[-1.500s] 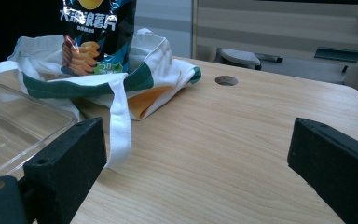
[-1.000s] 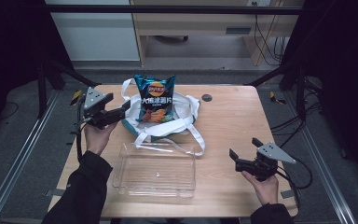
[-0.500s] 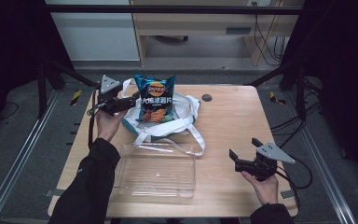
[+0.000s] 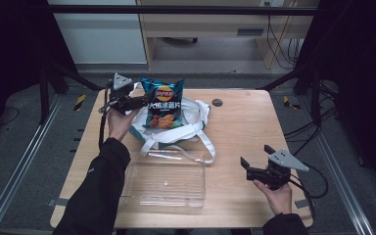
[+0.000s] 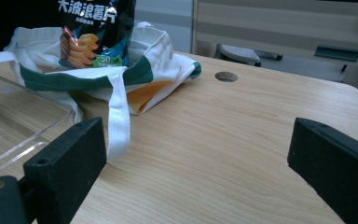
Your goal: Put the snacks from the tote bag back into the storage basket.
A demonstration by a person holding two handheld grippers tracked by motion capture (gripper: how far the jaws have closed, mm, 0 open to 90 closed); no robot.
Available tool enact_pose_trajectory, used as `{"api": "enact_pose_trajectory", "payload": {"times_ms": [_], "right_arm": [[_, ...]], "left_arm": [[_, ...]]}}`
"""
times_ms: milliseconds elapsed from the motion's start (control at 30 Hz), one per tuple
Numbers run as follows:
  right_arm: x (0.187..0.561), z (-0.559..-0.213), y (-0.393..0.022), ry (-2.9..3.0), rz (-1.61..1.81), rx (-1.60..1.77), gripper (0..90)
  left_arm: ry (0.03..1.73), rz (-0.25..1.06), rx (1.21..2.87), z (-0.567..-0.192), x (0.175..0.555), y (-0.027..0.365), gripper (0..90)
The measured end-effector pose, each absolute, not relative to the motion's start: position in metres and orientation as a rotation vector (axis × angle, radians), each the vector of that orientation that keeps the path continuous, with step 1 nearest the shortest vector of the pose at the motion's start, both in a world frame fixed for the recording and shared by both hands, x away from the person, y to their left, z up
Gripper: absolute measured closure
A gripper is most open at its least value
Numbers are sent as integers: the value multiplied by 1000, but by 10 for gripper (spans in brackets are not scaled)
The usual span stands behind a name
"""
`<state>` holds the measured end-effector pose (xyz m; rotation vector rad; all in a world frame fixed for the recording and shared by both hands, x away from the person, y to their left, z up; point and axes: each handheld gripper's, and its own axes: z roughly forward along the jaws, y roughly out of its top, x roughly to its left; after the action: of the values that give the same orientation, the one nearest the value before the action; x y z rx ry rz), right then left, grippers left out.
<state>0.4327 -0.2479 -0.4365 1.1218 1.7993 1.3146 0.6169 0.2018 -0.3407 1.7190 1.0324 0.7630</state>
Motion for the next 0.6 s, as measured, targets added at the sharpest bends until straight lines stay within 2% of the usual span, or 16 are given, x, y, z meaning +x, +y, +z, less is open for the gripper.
{"api": "enact_pose_trajectory", "payload": {"times_ms": [600], "right_arm": [[434, -438, -247, 1807, 1308, 1126, 47]], "left_arm": [[1099, 699, 1711, -361, 654, 194, 245]]}}
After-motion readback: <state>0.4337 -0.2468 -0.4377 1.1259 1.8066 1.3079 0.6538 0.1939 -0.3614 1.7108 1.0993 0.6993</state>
